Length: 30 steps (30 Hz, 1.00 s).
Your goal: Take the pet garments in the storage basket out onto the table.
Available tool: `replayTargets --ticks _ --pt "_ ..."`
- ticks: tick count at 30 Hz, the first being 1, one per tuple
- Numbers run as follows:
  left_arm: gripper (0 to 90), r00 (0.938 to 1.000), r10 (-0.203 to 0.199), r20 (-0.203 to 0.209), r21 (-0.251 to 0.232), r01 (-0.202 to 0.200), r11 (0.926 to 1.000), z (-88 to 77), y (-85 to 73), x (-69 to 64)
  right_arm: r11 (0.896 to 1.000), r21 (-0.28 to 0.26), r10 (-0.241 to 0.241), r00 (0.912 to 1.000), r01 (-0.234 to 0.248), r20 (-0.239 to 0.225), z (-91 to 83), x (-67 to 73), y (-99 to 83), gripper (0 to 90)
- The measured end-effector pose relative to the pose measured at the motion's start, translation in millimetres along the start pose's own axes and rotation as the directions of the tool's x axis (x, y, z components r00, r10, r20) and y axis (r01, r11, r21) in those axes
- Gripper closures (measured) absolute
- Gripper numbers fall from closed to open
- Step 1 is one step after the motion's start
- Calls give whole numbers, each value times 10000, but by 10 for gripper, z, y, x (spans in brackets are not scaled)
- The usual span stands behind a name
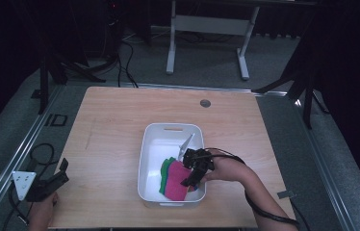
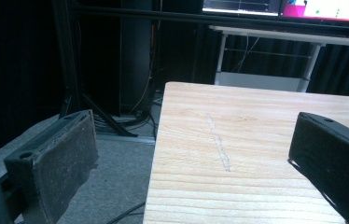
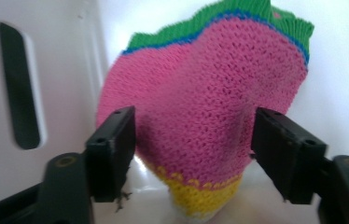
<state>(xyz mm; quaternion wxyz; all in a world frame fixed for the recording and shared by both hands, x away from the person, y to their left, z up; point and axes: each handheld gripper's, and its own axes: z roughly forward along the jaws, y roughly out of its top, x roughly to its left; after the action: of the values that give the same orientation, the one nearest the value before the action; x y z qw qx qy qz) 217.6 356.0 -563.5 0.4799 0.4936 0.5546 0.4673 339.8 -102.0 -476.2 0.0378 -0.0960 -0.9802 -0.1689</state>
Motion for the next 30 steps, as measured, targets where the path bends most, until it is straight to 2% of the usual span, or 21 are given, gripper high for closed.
replayTargets --ticks 2,3,6,8,12,17,25,30 --pt "18 10000 4 -6 10 -4 10000 0 0 0 9998 187 -91 10000 91 -6 30 8 13 430" --pt "18 10000 2 -13 13 -2 10000 1 0 0 9995 265 -171 9997 167 167 32 16 17 506" --pt "18 10000 22 -17 24 -22 10000 2 1 -2 9985 400 -376 9988 363 321 16 33 29 658" --pt "18 10000 17 -24 20 -17 10000 1 1 -1 9975 436 -564 9980 551 278 4 51 33 688" --pt "18 10000 0 -25 17 0 10000 1 1 -1 9966 371 -741 9970 733 209 -37 86 43 704" --pt "18 10000 3 -28 27 -3 10000 2 1 -1 9968 5 -801 9955 802 514 -152 105 64 707" --pt "18 10000 2 -37 28 -2 10000 2 1 -2 9885 -777 -1222 9883 1294 912 -437 162 145 708" --pt "18 10000 -37 -37 12 37 10000 6 1 -3 9818 -1018 -1479 9816 1605 1210 -669 177 224 708"
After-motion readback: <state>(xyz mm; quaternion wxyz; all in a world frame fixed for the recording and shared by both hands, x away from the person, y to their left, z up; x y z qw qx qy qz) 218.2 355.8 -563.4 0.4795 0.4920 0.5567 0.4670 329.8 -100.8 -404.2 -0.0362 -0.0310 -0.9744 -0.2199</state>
